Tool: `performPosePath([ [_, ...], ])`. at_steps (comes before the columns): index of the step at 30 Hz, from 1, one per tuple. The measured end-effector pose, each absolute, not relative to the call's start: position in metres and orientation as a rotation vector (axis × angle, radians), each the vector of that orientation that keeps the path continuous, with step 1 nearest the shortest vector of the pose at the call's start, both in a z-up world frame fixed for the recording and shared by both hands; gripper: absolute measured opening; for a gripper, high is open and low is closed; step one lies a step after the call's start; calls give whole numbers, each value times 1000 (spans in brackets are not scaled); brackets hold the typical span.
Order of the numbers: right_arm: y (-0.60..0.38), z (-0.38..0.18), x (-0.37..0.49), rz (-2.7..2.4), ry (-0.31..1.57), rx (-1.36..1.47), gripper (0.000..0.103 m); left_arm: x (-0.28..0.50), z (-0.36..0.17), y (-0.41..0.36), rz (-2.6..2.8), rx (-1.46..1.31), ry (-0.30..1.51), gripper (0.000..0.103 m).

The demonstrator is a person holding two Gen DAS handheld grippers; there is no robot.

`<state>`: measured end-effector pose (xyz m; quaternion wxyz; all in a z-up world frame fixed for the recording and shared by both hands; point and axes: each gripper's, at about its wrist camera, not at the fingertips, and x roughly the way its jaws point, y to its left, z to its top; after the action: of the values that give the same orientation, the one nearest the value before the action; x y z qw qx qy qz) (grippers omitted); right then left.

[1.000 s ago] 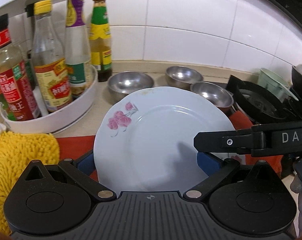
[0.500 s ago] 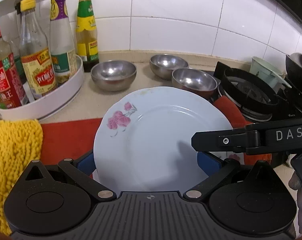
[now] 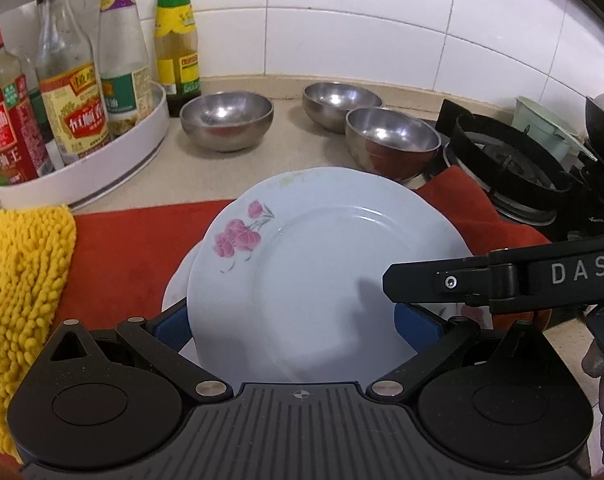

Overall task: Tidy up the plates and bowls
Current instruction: 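Lower the plates onto the red cloth and open both grippers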

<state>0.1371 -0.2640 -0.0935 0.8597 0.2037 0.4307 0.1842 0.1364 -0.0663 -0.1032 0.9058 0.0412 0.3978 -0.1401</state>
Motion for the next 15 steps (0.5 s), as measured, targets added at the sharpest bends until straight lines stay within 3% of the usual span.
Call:
performPosePath([
  [15, -255, -104, 148, 387, 940, 381, 73, 148, -120, -61, -272, 58, 874, 103],
])
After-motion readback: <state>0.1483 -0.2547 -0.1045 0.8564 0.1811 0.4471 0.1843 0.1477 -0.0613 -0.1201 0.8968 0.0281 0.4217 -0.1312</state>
